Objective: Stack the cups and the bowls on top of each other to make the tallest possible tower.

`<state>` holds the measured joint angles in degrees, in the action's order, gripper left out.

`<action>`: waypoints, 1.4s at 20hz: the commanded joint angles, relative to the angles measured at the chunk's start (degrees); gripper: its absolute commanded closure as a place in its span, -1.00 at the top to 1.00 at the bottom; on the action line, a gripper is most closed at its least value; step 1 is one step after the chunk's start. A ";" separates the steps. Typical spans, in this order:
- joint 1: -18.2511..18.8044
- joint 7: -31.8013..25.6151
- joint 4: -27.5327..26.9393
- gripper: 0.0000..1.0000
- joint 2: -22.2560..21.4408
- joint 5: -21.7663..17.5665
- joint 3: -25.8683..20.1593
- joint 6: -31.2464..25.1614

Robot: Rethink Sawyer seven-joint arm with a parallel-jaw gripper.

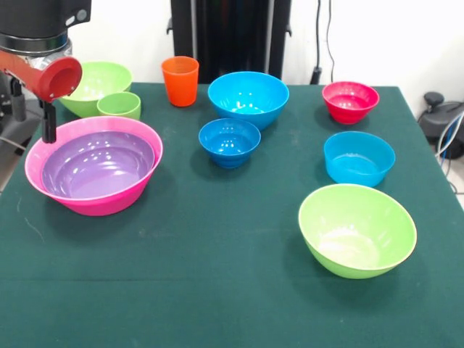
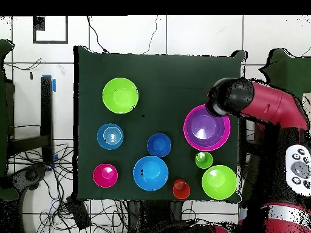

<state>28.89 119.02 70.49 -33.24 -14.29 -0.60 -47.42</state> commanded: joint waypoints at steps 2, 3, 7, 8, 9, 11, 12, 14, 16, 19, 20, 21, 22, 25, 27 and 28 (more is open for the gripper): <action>-2.00 -1.19 5.75 1.00 1.53 0.16 -4.17 -0.85; -2.11 -0.92 5.64 1.00 1.59 0.20 -4.01 -1.11; -2.52 -1.00 5.01 -1.00 1.70 -0.69 -3.55 -0.15; -2.44 -1.12 4.99 -1.00 1.71 -0.68 -3.64 0.01; -2.38 -1.33 4.92 -1.00 1.74 -0.72 -3.72 0.15; -2.27 -1.21 4.98 -1.00 1.79 -0.41 -3.83 0.05; -2.11 -1.24 5.22 -1.00 1.74 -0.13 -4.02 0.11; -1.70 -1.77 5.21 -1.00 1.84 0.34 -4.54 -0.27; -1.35 -2.26 4.88 -1.00 2.25 0.80 -5.00 -1.22; -2.12 -0.05 6.01 -1.00 2.03 0.98 -4.39 0.68; -2.28 0.33 6.06 -1.00 2.09 1.17 -4.32 0.67; -2.53 1.13 6.46 -1.00 2.18 1.43 -4.31 1.32; -2.59 1.56 6.68 -1.00 2.37 1.58 -4.34 1.81; -3.12 3.84 7.40 -1.00 3.21 2.31 -4.21 3.36; -3.33 4.83 7.48 -1.00 3.66 2.95 -4.11 3.51; -3.47 5.42 7.65 -1.00 3.93 3.27 -4.05 3.77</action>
<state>27.71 119.02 70.92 -32.98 -12.65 -0.59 -46.92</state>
